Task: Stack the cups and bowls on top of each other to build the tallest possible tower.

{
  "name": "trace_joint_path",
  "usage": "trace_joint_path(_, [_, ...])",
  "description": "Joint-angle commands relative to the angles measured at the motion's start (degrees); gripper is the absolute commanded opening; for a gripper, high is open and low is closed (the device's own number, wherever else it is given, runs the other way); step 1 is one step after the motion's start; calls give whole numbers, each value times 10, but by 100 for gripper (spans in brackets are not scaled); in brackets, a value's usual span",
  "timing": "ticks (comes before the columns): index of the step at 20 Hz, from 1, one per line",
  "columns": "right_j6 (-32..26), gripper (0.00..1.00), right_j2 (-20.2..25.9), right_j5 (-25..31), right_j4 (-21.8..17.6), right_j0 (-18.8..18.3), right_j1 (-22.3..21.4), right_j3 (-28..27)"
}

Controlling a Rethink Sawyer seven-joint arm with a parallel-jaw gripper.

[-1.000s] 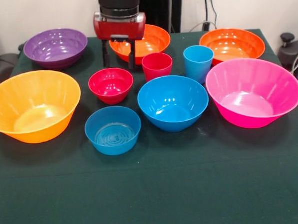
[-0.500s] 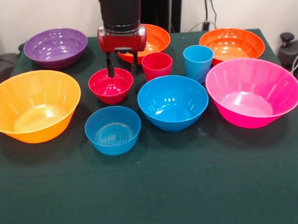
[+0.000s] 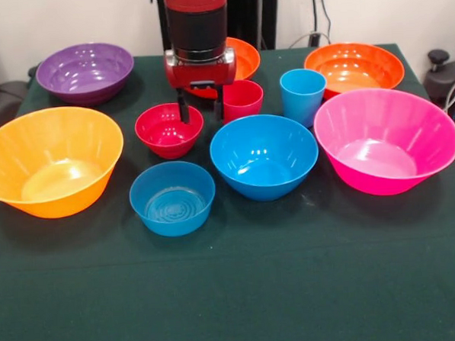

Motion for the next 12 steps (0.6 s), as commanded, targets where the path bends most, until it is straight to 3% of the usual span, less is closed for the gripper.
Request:
trace_joint_path(1, [27,100,13,-39,-53,21,20,-4])
trace_joint_path(12, [51,100,-42,-83,-83,44,77,-17])
